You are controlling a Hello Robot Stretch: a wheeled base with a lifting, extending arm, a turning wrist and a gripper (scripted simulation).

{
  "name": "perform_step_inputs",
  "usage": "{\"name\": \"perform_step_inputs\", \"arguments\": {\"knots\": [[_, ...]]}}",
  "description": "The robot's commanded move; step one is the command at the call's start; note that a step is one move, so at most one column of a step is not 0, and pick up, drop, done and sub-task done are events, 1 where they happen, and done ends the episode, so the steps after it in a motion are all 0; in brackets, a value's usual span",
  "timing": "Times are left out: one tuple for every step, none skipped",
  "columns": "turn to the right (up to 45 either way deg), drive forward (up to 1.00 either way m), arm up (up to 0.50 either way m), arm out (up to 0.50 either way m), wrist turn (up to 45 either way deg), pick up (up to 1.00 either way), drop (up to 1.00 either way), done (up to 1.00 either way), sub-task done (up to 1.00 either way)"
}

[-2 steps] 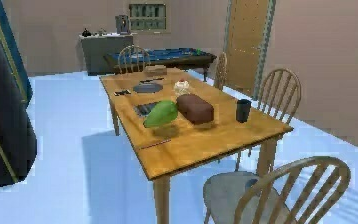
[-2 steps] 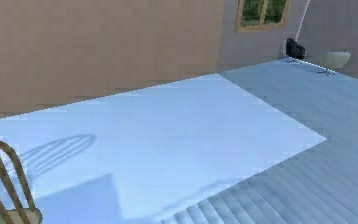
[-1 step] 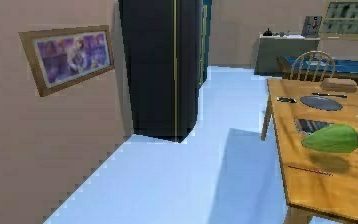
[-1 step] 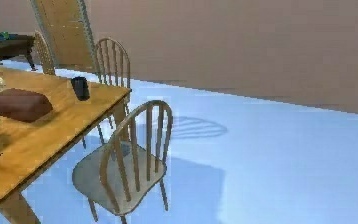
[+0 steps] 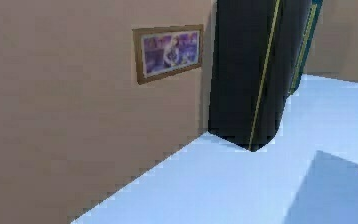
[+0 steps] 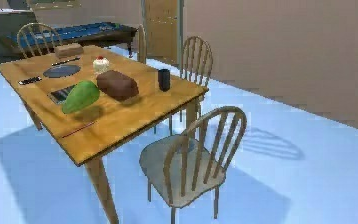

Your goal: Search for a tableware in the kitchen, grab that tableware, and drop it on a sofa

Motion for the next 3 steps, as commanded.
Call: {"name": "perform_step_inputs", "arguments": {"knots": [[45.0,0.0,0.0,0.0,0.0,0.0,0.0,0.0,0.0],[45.0,0.0,0.0,0.0,0.0,0.0,0.0,0.0,0.0],[36.0,0.0,0.0,0.0,0.0,0.0,0.0,0.0,0.0]]}}
